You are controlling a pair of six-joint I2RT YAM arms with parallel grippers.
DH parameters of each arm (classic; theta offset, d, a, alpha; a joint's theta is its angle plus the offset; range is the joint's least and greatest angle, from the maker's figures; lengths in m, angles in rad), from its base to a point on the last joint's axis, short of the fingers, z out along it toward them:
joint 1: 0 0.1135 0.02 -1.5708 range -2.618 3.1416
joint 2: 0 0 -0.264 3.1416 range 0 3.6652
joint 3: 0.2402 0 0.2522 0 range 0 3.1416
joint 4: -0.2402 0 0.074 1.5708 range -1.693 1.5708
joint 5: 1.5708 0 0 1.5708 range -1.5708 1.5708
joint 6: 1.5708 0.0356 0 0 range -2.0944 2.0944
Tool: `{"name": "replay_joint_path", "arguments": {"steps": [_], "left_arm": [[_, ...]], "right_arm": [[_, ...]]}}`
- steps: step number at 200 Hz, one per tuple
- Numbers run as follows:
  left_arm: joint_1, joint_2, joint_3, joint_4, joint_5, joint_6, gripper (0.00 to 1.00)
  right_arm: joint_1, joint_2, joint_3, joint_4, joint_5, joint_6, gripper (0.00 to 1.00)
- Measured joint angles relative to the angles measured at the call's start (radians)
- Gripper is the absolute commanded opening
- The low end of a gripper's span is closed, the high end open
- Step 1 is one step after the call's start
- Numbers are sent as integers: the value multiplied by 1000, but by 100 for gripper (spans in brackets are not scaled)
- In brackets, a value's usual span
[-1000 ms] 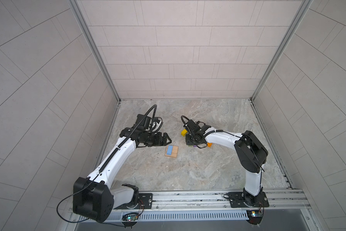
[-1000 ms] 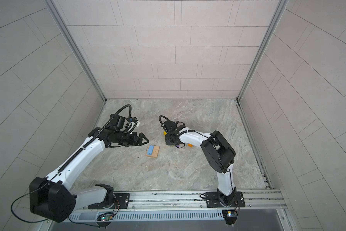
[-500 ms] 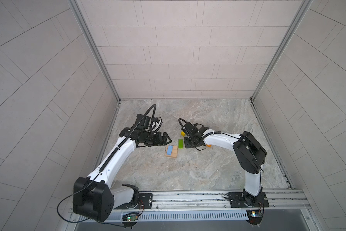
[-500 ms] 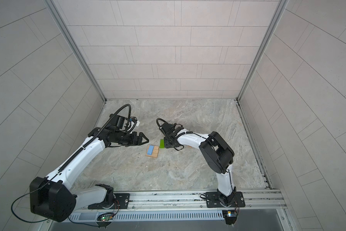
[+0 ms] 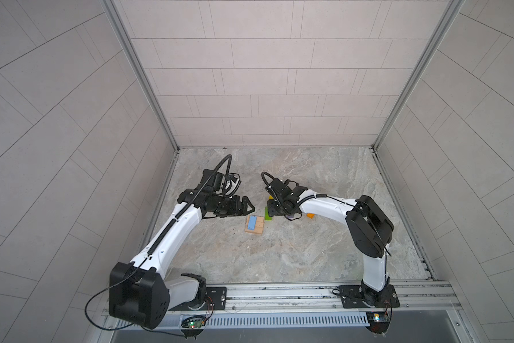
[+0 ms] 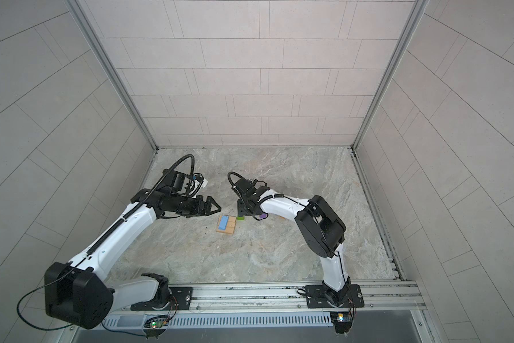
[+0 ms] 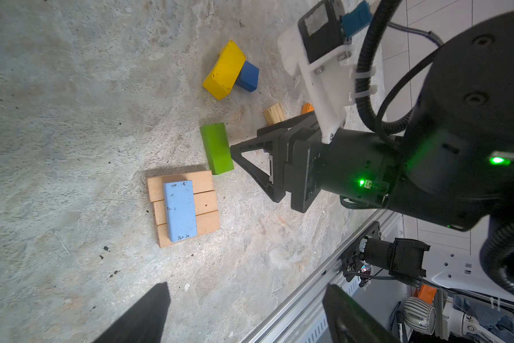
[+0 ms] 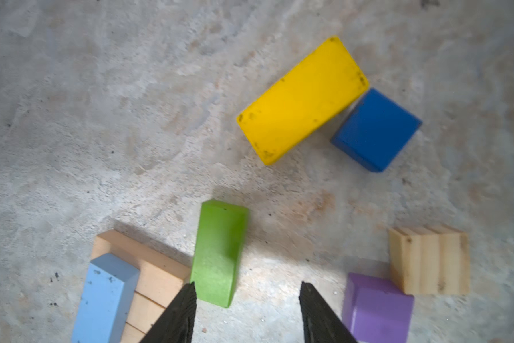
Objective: Build the wood block tower
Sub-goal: 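Lift the green block and carry it toward the stack with the right gripper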
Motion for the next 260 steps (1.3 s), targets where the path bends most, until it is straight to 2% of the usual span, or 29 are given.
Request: {"name": "replay_joint_path", "arguments": {"steps": [57, 127, 149, 167, 201, 260], "left_arm": [[0, 0, -2, 1, 3, 0, 88], [1, 0, -5, 3, 6, 0, 88], [3, 0, -5, 4, 6, 0, 88], [5, 0, -5, 6, 7, 0, 88], [5, 0, -5, 7, 8, 0, 88], [5, 0, -5, 7, 11, 0, 88]], "right_arm": [[23, 106, 81, -7, 14, 17, 55], [26, 128, 79, -27, 82, 22, 41], [23, 126, 71, -24, 95, 24, 41], [23, 124, 66, -17, 95, 19, 47], [21, 124, 66, -15, 88, -10, 46], [20, 124, 66, -23, 91, -39, 38]]}}
